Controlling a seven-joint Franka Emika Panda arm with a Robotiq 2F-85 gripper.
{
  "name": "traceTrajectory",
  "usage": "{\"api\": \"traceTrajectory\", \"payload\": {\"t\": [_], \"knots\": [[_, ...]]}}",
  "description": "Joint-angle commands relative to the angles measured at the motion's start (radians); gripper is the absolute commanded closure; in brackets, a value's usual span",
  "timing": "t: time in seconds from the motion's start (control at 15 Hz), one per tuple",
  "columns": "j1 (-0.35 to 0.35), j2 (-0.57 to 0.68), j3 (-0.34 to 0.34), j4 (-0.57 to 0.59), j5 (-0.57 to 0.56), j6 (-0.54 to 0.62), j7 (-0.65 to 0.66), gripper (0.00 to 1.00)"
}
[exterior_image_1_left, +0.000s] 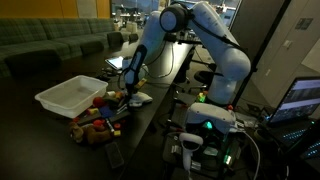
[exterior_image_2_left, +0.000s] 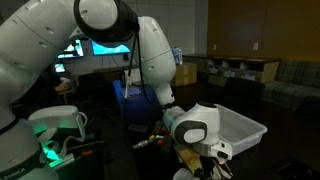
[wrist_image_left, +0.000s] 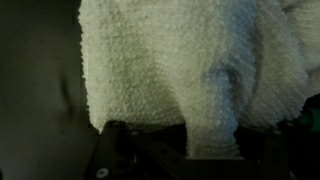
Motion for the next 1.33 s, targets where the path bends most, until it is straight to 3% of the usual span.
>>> {"api": "traceTrajectory", "payload": {"t": [0.0,0.47,0.8,1.07,1.27], "knots": [[0.012,-0.028,0.054,-0.024,-0.009,-0.01,-0.001,0.88],[0.046,-0.056,0.192,-0.065,0.012,-0.02,-0.006,0.88],[0.09,-0.06,0.252,-0.067,0.025,-0.031,0.008,0.88],[0.134,-0.057,0.257,-0.044,0.022,-0.021,0.026,0.88],[0.168,-0.06,0.209,-0.028,-0.001,0.003,0.043,0.88]]}}
